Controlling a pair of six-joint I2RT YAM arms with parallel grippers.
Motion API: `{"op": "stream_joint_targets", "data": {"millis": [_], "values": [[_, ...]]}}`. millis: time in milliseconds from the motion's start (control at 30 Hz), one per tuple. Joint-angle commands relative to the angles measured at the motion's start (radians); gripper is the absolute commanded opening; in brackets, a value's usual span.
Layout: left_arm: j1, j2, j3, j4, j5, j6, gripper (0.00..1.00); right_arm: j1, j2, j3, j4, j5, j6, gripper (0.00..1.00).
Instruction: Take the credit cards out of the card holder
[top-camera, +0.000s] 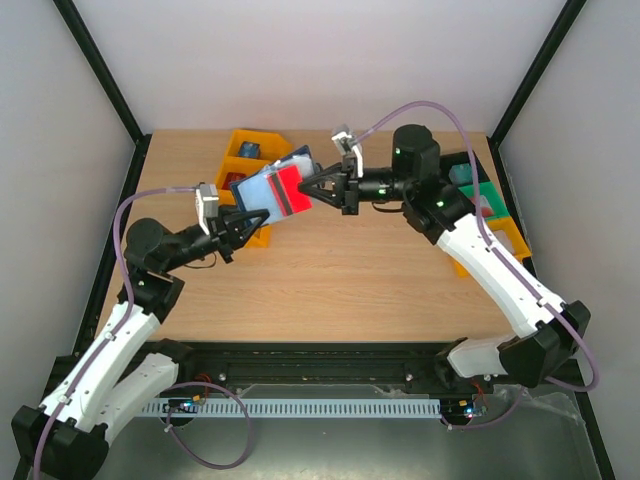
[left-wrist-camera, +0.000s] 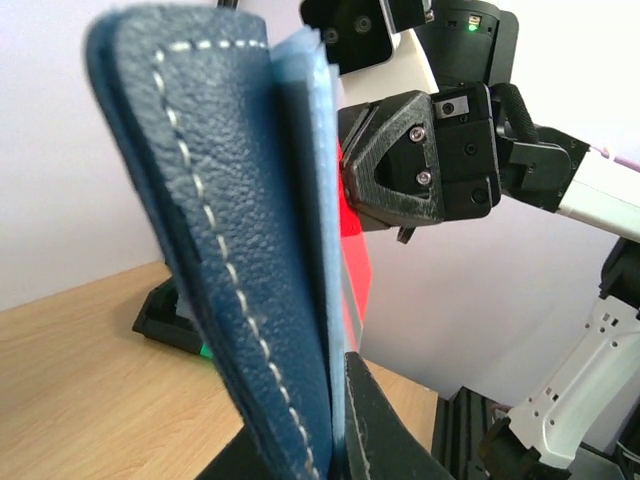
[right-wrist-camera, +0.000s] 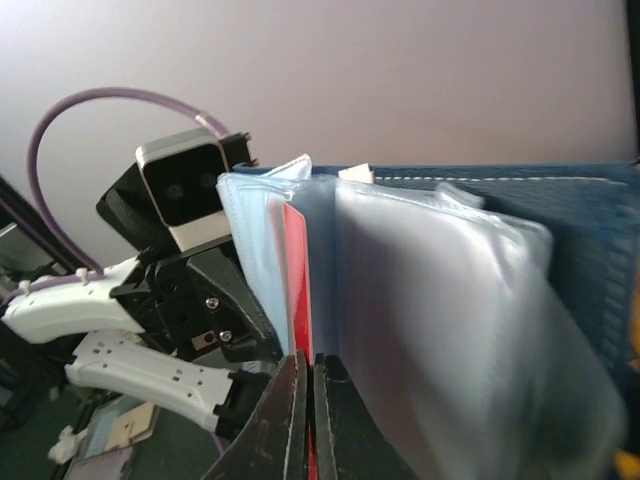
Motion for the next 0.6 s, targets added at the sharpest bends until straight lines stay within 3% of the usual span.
{"op": "stream_joint_targets", "data": {"millis": [0, 100, 200, 400, 500, 567], "values": [[0.007, -0.019, -0.014, 0.036, -0.044, -0.052, 0.02, -0.073, -0.068, 0.001, -0.012, 0.037, -0.016, 0.02], [0.025, -0.027, -0.017, -0.037, -0.205, -0.101, 0.02, -0.155, -0.091, -0.037, 0.038, 0.043, 0.05, 0.02], [0.073, -0.038, -0.022, -0.179, -0.48, -0.146, 0.02, -0.23, -0.077, -0.084, 0.202, 0.046, 0.215, 0.02], [0.279, -0.072, -0.04, -0.36, -0.791, -0.204, 0.02, -0.228, 0.119, 0.016, 0.285, 0.203, 0.372, 0.02], [0.337, -0.082, -0.046, -0.405, -0.827, -0.207, 0.02, -0.185, 0.227, 0.097, 0.317, 0.335, 0.347, 0.02], [0.351, -0.076, -0.047, -0.421, -0.848, -0.201, 0.02, -0.133, 0.318, 0.212, 0.271, 0.386, 0.185, 0.01]]}}
